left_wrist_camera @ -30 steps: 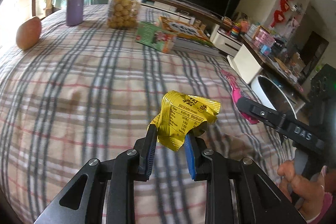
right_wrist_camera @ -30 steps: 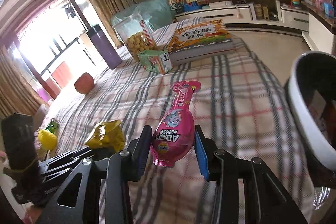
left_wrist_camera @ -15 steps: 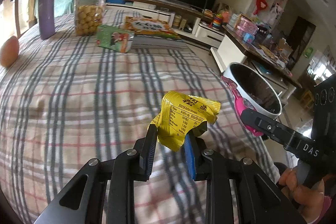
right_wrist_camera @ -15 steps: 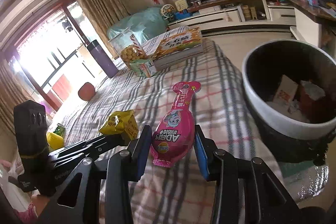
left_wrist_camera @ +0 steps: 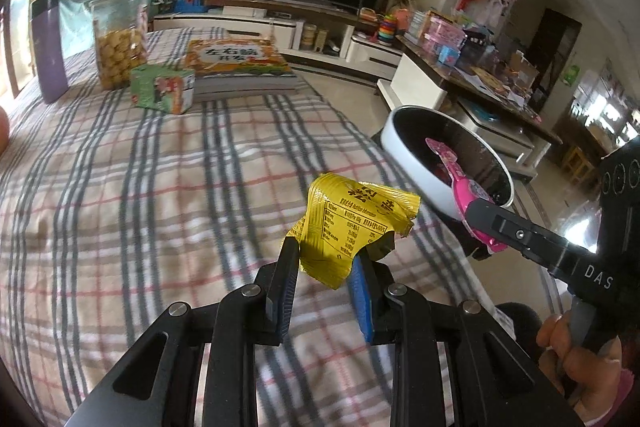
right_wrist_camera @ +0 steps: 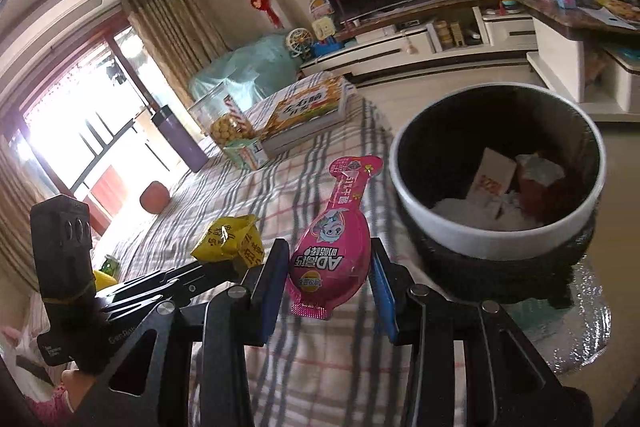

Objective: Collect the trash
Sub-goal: 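Carry yellow wrapper and pink lollipop pack over the bin, then lower both items into the bin and open both grippers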

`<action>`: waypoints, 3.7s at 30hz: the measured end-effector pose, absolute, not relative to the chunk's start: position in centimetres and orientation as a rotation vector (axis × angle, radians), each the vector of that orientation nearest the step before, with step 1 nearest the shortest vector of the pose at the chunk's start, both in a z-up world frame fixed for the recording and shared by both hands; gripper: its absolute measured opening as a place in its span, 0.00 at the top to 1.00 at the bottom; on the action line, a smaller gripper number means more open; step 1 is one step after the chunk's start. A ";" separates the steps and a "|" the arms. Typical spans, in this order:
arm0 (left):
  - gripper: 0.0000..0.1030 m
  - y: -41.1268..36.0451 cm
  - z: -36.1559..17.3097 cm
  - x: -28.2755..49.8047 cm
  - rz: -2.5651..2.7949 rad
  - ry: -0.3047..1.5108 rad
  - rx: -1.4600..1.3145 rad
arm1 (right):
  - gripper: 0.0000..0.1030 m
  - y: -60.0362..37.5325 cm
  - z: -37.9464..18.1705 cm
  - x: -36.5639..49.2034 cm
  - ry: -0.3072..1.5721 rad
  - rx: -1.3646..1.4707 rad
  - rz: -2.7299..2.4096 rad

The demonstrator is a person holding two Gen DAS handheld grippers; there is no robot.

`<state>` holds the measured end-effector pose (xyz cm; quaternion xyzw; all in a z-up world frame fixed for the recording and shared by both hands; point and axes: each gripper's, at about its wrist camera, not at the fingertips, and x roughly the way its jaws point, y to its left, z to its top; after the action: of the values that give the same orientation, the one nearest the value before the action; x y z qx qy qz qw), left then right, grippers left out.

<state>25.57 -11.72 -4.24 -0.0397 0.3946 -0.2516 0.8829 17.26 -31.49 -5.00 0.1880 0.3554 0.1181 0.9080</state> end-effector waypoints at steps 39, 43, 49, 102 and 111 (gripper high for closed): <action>0.77 -20.0 -2.2 26.6 -0.625 0.773 0.022 | 0.61 -39.5 -3.9 15.4 0.654 0.466 0.105; 0.77 -20.4 -2.0 26.9 -0.631 0.768 0.025 | 0.61 -39.9 -3.7 15.5 0.650 0.470 0.096; 0.77 -21.3 -1.8 27.3 -0.641 0.763 0.035 | 0.61 -40.5 -3.5 16.1 0.646 0.475 0.086; 0.76 -29.1 -2.4 32.4 -0.645 0.790 0.138 | 0.61 -43.6 -4.0 20.0 0.707 0.488 0.030; 0.76 -29.7 -2.7 32.8 -0.642 0.805 0.143 | 0.61 -43.9 -4.0 20.3 0.715 0.484 0.027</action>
<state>32.85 -29.73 -2.70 0.0684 0.3847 -0.3069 0.8679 20.28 -43.89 -4.02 0.2346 0.3465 0.0129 0.9082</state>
